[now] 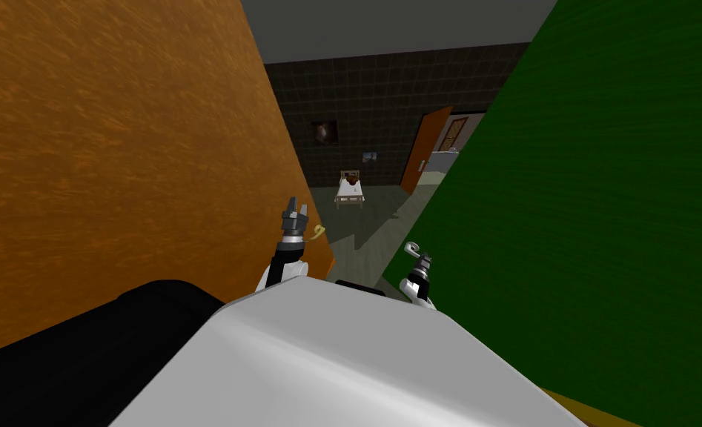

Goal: Push the door open

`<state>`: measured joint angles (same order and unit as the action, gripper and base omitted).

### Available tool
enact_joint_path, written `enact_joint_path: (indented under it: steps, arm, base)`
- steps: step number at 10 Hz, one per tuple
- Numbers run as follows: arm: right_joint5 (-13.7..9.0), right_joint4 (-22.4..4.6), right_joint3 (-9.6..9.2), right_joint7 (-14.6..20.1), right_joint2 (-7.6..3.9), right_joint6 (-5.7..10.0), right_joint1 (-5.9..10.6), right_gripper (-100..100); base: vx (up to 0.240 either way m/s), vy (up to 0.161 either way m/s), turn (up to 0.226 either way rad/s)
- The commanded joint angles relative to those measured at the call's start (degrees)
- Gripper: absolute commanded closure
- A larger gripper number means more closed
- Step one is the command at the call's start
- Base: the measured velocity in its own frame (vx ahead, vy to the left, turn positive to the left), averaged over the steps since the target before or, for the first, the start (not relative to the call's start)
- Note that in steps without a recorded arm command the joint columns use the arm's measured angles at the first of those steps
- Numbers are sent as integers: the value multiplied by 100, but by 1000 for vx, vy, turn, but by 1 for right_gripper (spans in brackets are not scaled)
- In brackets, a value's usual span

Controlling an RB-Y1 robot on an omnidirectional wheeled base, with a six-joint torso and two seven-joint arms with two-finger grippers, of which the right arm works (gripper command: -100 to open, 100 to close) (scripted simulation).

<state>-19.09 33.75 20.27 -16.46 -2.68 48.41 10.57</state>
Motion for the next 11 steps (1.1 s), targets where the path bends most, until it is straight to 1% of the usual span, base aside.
enact_joint_path:
  steps: [1,3,4,6,7,11]
  arm:
    - [-100,-5,169,-68,-149,90,74,100]
    - [-100,-5,169,-68,-149,90,74,100]
    - [-186,2,291,-151,-130,118,79,100]
    - [-207,4,320,-172,-120,125,80,100]
    - [-289,11,436,-252,-75,152,84,100]
    - [-433,23,639,-392,66,199,93,100]
  base:
    - [191,-21,-80]
    - [116,-17,-16]
    - [146,-19,-105]
    - [172,4,-52]
    - [175,-26,-76]
    - [205,7,-79]
